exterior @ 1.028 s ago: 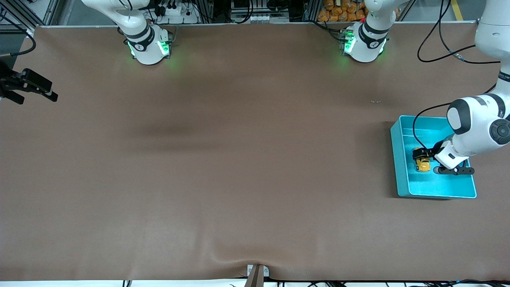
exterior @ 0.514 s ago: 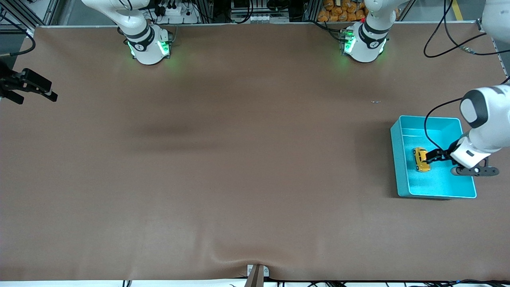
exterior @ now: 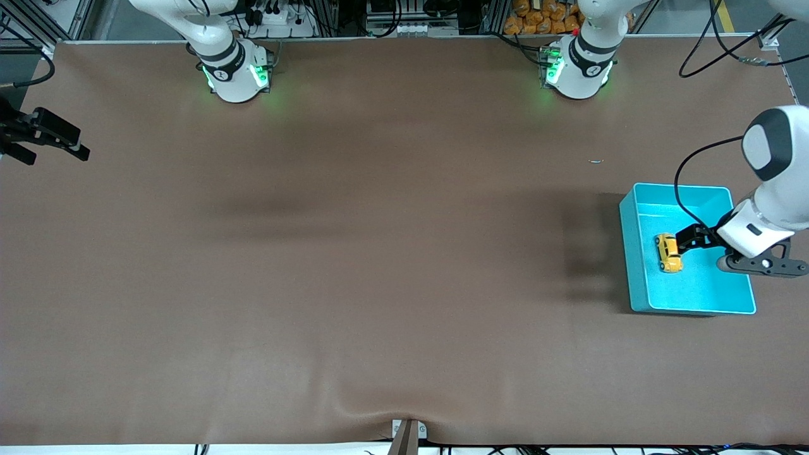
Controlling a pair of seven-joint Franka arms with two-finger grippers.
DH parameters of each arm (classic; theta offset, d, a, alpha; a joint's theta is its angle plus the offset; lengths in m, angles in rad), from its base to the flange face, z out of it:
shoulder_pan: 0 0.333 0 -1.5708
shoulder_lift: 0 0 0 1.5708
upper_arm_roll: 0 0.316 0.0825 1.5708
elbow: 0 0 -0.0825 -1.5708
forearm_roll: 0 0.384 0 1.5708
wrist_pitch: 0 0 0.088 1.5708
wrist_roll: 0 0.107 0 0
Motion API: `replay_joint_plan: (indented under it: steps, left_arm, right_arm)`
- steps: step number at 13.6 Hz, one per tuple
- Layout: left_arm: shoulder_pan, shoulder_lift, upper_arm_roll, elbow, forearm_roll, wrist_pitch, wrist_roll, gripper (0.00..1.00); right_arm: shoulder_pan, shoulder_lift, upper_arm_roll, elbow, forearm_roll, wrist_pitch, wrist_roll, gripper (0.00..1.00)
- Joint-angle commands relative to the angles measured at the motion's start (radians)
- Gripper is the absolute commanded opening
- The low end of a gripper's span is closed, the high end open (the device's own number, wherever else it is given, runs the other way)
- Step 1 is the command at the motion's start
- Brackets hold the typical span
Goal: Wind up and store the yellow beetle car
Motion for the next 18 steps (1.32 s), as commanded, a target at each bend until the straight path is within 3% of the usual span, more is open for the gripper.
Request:
replay_joint_plan:
  steps: [1,5,9,15,18]
  left_arm:
    - [0.004,-0.062,-0.057,0.002,-0.014,-0.043,-0.073,1.0]
    - [0.005,-0.133,-0.128,0.097,-0.056,-0.222,-0.112,1.0]
    - [-0.032,-0.196,-0.117,0.158,-0.124,-0.354,-0.129,1.0]
    - [-0.428,-0.291,0.226,0.158,-0.155,-0.445,-0.209,1.0]
    - [-0.475,-0.319,0.294,0.16,-0.158,-0.511,-0.14,1.0]
  right_arm:
    - [-0.01,-0.002,0.009,0.014,-0.016,-0.014,0.017,1.0]
    - [-0.01,-0.002,0.009,0.014,-0.016,-0.014,0.015,1.0]
    - [-0.01,-0.002,0.007,0.014,-0.016,-0.014,0.015,1.0]
    - [-0.01,-0.002,0.007,0.016,-0.016,-0.019,0.017,1.0]
    - [-0.01,-0.002,0.007,0.016,-0.016,-0.019,0.017,1.0]
